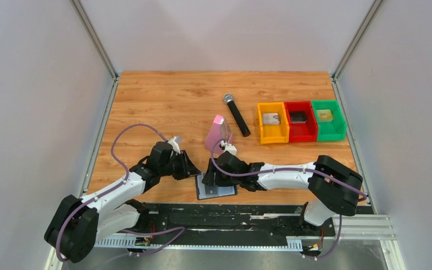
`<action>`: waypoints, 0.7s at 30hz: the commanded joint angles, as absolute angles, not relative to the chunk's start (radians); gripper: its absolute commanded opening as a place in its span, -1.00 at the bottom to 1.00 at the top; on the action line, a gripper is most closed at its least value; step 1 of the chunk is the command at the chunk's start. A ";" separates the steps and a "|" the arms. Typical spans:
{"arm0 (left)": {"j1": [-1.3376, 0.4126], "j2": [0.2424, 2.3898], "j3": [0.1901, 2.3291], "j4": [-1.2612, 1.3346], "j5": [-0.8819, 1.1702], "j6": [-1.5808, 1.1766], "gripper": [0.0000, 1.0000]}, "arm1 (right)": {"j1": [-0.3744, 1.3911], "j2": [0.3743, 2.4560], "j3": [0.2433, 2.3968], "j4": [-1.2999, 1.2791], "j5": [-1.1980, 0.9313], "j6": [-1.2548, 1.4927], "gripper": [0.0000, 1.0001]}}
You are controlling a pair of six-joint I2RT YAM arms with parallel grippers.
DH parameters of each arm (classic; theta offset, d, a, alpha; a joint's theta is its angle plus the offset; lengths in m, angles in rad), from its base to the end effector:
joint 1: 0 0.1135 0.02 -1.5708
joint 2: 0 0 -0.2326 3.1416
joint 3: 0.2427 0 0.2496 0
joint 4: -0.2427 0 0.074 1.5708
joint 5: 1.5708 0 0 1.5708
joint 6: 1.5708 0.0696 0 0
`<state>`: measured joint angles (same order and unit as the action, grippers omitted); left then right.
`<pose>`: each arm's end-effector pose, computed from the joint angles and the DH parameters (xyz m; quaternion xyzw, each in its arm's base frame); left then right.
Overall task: Take the credit cards out of the card holder
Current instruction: Remove the credit card from the card holder.
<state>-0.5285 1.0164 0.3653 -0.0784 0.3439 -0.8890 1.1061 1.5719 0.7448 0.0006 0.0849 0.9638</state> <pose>0.1873 -0.1366 0.1191 -0.0925 0.8973 -0.3804 0.2038 0.1512 0.2884 0.1030 -0.0508 0.9295 0.2922 0.2195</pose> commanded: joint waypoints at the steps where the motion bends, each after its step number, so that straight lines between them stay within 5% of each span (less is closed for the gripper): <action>1: -0.525 1.035 0.345 0.046 0.375 -0.921 -0.35 | 1.096 1.528 0.732 0.121 0.048 0.966 -0.01; 13: -0.525 1.048 0.318 0.110 0.401 -0.941 -0.34 | 1.079 1.515 0.723 0.132 0.035 0.971 -0.03; 21: -0.525 1.047 0.305 0.131 0.412 -0.947 -0.65 | 1.071 1.524 0.724 0.137 0.024 0.973 -0.03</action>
<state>-0.5278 1.0458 0.3103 0.0834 0.3996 -0.9432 1.0813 1.5524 0.7197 0.0677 0.0326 0.9649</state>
